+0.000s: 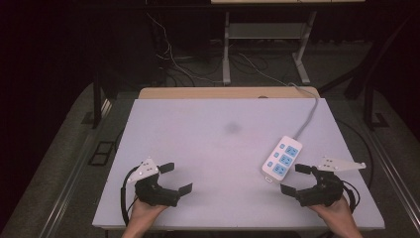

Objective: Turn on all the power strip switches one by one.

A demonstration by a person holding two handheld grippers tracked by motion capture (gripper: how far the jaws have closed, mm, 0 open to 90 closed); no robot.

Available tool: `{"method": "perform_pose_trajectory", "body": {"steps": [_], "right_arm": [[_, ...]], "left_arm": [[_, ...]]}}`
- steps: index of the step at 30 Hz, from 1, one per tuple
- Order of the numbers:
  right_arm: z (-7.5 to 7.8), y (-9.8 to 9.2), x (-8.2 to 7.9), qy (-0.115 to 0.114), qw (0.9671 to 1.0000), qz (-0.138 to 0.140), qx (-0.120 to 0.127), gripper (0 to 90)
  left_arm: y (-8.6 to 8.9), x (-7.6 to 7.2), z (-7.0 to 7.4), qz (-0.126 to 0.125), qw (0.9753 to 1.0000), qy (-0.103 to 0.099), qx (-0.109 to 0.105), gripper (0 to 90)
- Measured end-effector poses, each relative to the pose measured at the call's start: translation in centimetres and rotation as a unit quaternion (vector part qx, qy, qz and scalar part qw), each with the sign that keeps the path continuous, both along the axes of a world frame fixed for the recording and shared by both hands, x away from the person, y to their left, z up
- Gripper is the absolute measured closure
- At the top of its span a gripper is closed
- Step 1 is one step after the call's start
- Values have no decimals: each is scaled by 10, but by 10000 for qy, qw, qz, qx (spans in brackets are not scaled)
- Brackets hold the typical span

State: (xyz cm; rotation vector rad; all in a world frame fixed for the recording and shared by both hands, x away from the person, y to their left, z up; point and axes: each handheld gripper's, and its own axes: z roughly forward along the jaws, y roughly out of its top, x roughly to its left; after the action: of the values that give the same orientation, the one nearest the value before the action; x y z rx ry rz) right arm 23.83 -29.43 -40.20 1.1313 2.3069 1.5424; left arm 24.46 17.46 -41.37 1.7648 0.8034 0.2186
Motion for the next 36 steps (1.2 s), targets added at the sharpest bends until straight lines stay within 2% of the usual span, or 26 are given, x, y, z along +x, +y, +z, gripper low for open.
{"method": "perform_pose_trajectory", "body": {"steps": [14,28,36], "right_arm": [[0,3,0,62,9999,76,-99,9],[3,-2,0,138,9998,1,-160,9],[6,1,3,238,9992,55,-309,9]], "left_arm": [[1,-3,0,-24,10000,-4,4,0],[0,-4,-1,-18,10000,8,44,0],[1,-3,-2,7,10000,10,47,0]]}}
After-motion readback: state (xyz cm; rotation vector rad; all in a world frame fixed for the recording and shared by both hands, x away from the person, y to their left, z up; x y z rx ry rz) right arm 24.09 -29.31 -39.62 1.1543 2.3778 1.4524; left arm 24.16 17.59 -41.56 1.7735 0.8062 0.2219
